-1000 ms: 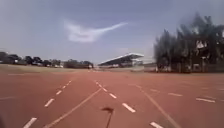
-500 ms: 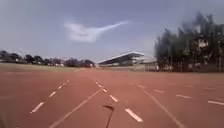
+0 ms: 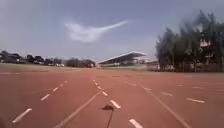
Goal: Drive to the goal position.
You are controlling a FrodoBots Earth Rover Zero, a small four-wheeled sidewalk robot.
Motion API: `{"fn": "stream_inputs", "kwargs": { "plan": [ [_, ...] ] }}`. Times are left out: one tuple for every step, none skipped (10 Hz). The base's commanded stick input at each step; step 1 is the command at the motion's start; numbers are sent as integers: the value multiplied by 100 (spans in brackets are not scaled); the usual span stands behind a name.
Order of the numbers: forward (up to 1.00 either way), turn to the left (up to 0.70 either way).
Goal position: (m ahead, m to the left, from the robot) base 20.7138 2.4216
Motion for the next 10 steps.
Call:
{"fn": "stream_inputs", "kwargs": {
  "plan": [
    [70,0],
    [70,0],
    [70,0],
    [70,0],
    [70,0],
    [70,0],
    [70,0],
    [70,0],
    [70,0],
    [70,0]
  ]
}}
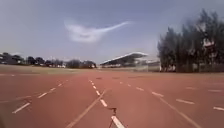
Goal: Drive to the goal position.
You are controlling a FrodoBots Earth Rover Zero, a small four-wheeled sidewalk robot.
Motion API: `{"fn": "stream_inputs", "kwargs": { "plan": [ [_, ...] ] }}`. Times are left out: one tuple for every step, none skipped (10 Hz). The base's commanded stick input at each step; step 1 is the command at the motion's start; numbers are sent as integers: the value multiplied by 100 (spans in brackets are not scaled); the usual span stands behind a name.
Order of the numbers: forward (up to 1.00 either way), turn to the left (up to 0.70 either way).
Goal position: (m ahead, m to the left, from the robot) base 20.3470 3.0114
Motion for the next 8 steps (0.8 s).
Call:
{"fn": "stream_inputs", "kwargs": {
  "plan": [
    [70,0],
    [70,0],
    [70,0],
    [70,0],
    [70,0],
    [70,0],
    [70,0],
    [70,0]
  ]
}}
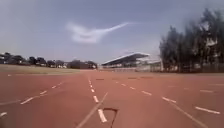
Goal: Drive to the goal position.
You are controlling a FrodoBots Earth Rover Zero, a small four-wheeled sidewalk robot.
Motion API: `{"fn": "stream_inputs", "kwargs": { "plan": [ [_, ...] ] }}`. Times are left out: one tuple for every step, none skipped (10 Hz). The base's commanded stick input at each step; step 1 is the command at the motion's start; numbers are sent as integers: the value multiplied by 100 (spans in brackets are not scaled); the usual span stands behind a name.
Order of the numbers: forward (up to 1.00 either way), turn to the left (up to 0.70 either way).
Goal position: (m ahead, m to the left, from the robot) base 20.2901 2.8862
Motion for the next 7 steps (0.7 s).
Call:
{"fn": "stream_inputs", "kwargs": {
  "plan": [
    [70,0],
    [70,0],
    [70,0],
    [70,0],
    [70,0],
    [70,0],
    [70,0]
  ]
}}
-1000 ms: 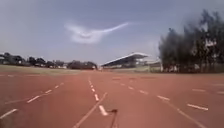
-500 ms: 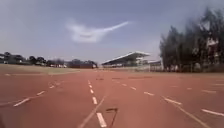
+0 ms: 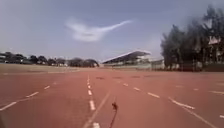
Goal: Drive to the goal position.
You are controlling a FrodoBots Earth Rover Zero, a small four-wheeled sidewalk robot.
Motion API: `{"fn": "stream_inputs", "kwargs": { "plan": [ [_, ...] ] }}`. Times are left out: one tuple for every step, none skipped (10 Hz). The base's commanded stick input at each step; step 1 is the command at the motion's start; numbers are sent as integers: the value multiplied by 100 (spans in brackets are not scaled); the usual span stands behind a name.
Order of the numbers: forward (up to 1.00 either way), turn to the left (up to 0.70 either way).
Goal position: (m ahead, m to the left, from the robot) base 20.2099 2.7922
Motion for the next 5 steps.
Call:
{"fn": "stream_inputs", "kwargs": {
  "plan": [
    [70,0],
    [70,0],
    [70,0],
    [70,0],
    [70,0]
  ]
}}
